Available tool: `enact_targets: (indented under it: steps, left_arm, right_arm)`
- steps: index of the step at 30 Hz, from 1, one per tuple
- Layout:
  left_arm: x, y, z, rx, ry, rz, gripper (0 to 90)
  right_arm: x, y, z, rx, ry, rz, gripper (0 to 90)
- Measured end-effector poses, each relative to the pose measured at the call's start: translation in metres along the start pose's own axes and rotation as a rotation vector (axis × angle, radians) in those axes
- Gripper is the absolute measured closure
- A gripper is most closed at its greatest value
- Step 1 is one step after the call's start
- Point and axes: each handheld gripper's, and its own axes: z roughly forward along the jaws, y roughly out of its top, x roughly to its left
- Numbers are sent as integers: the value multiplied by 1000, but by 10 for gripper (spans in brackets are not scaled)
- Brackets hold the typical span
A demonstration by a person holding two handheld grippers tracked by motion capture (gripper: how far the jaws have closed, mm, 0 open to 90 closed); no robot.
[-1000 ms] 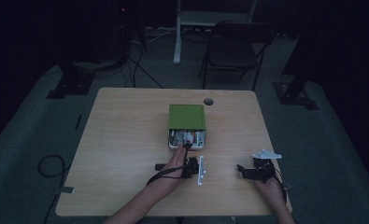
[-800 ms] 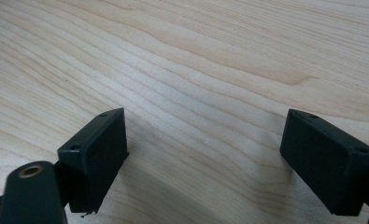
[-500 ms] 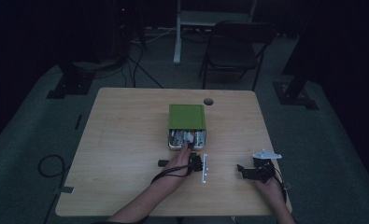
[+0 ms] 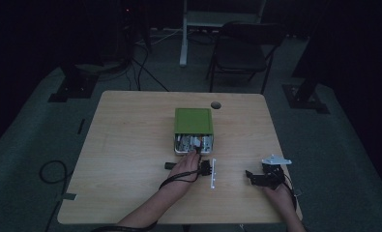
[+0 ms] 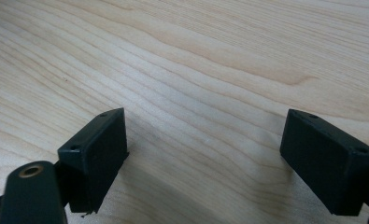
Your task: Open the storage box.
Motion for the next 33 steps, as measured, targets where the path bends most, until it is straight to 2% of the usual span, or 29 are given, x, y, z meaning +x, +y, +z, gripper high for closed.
enact_targets:
  steps: [2,20,33]
  left_arm:
    - [0,1,1,-1,2,30,701]
    - [3,2,-3,10,-47,23,729]
    - [-1,5,-16,12,-70,35,732]
  right_arm:
    - [0,0,0,0,0,0,143]
    - [0,0,0,2,0,-1,126]
    - [0,0,1,3,-26,24,123]
